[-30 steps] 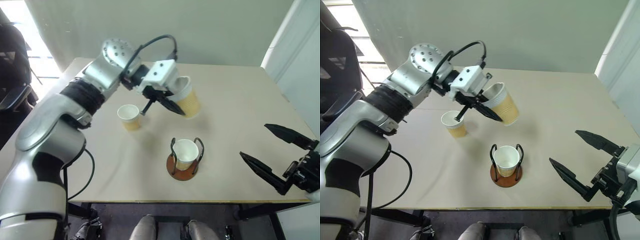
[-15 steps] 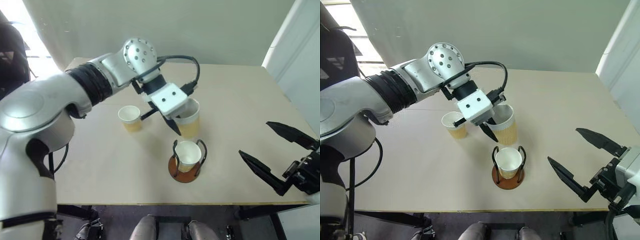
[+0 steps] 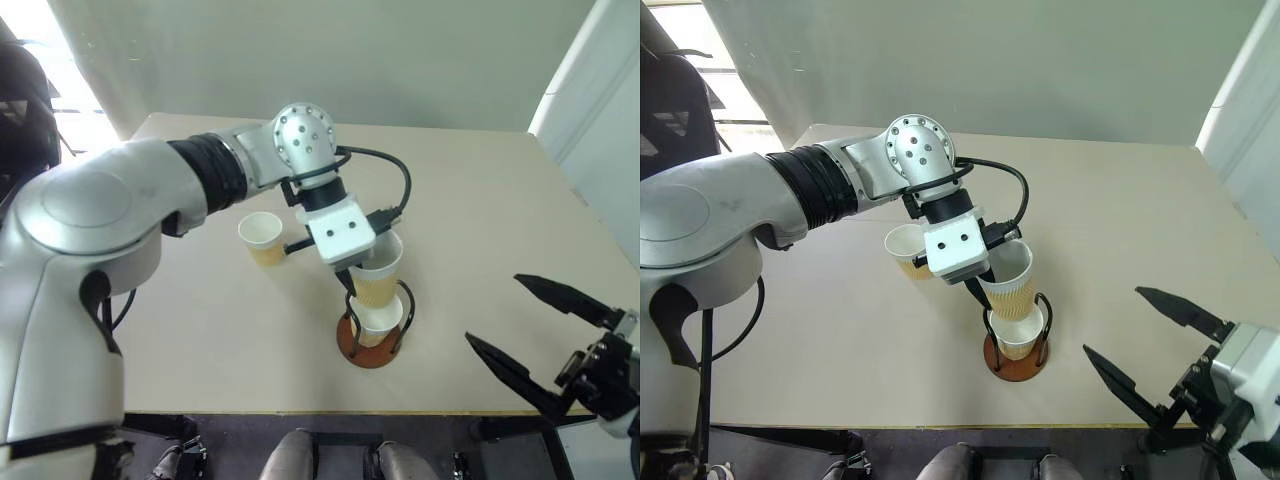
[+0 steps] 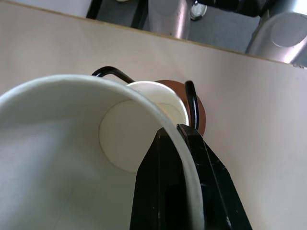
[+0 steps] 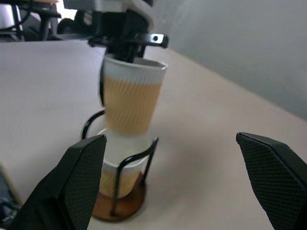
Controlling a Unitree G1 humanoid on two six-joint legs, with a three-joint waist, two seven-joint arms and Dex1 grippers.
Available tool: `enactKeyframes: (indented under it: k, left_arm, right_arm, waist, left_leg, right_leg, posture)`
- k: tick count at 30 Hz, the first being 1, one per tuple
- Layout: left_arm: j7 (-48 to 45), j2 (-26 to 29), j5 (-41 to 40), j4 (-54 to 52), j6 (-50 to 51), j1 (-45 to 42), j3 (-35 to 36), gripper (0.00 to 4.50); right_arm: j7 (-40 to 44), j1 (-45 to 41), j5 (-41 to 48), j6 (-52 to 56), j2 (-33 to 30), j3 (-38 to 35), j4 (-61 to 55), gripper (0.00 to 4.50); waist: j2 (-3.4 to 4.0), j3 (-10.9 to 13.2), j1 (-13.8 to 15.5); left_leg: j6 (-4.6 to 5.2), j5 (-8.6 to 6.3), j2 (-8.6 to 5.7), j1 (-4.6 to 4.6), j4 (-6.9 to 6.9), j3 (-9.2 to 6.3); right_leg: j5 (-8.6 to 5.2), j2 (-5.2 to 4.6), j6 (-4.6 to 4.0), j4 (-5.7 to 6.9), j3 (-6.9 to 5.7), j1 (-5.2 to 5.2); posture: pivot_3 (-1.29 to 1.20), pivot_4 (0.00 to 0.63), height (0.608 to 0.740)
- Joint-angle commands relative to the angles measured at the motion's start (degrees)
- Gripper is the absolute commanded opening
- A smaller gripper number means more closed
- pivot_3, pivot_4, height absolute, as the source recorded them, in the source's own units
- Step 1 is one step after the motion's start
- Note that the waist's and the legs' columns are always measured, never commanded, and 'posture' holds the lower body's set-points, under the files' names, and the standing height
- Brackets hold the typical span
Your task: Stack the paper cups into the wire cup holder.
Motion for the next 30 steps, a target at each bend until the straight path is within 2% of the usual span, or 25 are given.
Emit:
enactKeyframes:
  k: [1,14,30]
  left_arm:
    - [-2.4,-1.04,-1.48,1.42,-1.89,-1.96,0.11,0.04]
    - [-2.4,-2.46,-1.93,1.38,-4.31,-2.98,-2.97,0.04]
    - [-2.4,-4.18,-1.63,2.68,-6.28,-0.7,-2.43,0.04]
  right_arm:
    - [-1.35,5.12,-2.93,-7.92,-0.4,-0.72,-1.05,4.5]
    - [-13.74,15.08,-8.94,-18.93,-8.58,-0.26,-1.05,4.5]
    - [-18.89,23.64,-14.28,-25.42,-8.82,-1.29,-1.05,4.5]
  waist:
    - [-0.01,0.01,-0.02]
    - [0.05,0.06,-0.07]
    - [0.08,0.07,-0.03]
  left_leg:
    - [0.01,-0.01,0.01,0.02,0.01,0.0]
    - [0.11,0.06,0.01,0.1,0.11,0.08]
    - [0.36,-0.03,0.01,0.11,0.1,0.1]
  right_leg:
    - [0.0,0.0,0.0,-0.01,0.0,0.02]
    - [-0.05,-0.02,0.02,0.01,0.01,0.14]
    - [-0.21,-0.04,0.08,0.0,0.01,0.16]
  posture:
    - [0.0,0.15,0.74]
    - [0.0,0.15,0.74]
    - [0.0,0.15,0.74]
